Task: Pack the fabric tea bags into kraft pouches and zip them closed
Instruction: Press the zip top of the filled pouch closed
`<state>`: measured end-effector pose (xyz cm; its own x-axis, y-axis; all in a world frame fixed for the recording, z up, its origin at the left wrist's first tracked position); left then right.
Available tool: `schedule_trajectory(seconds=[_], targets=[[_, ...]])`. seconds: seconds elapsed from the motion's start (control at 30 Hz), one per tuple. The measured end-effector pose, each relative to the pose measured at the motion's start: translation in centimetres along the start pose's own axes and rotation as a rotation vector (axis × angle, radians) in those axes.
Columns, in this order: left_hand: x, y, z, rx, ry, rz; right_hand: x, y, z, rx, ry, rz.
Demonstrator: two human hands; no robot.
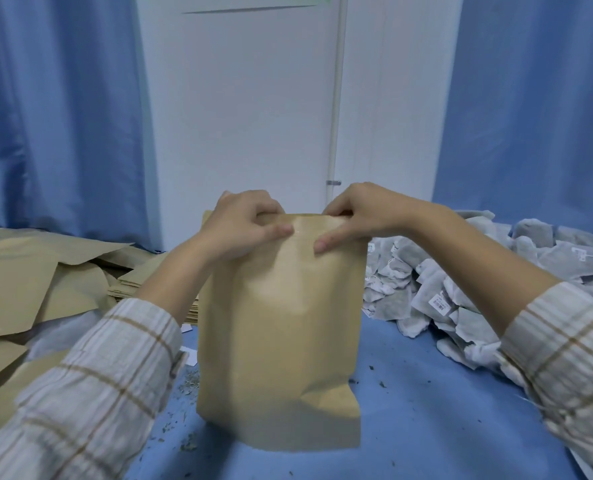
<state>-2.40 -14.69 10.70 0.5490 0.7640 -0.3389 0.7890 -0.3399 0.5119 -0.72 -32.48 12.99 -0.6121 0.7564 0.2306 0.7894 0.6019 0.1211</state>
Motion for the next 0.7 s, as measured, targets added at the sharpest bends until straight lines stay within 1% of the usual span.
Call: schedule_trajectory(seconds=[0.07,0.2,0.27,0.33,0.4,0.47,0.5,0.57,0.63,0.7], targets=[[-0.2,0.0,0.5,-0.022,0.016,0.033,0.3,0.2,0.7,0.108,-0.012,0.045],[-0.6,-0.3,0.8,-0.099,-0.019,0.09,0.5,0.3,1.3,0.285,-0.013,0.232],[-0.7,-0.3,0.9,-0.112,-0.033,0.11,0.6,0.1,1.0,0.334,-0.053,0.265],[-1.0,-0.2,0.9,-0.081,0.004,0.117,0.7,-0.2,0.6,0.335,-0.097,0.26],[-1.7,0.2,0.9,-0.013,0.143,0.107,0.8,-0.4,0.2,0.263,-0.121,0.204],[-2.2,0.7,0.6,0.075,0.247,0.065,0.9,-0.5,0.0,0.129,-0.091,0.107],[-2.4,0.8,0.4,0.118,0.245,0.044,0.9,-0.7,-0.2,0.052,-0.043,0.065],[-2.3,0.9,0.2,0.176,0.157,0.0,0.6,-1.0,-0.5,-0.058,0.079,0.019],[-2.2,0.9,0.1,0.169,0.07,-0.029,0.2,-1.1,-0.5,-0.136,0.114,-0.01],[-2.0,0.9,0.3,0.112,0.05,-0.045,0.1,-1.1,-0.3,-0.23,0.091,-0.016]])
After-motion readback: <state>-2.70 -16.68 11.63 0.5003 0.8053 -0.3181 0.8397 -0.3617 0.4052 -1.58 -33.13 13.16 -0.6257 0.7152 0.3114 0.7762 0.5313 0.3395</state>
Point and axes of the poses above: each hand's wrist, its own y-axis towards the middle knuckle, its own z-axis out of the palm, x = y × z, the point moved 4 cm from there along y, towards the middle knuckle, and after that the axes turned 8 degrees about x, right-handed, at the moved point
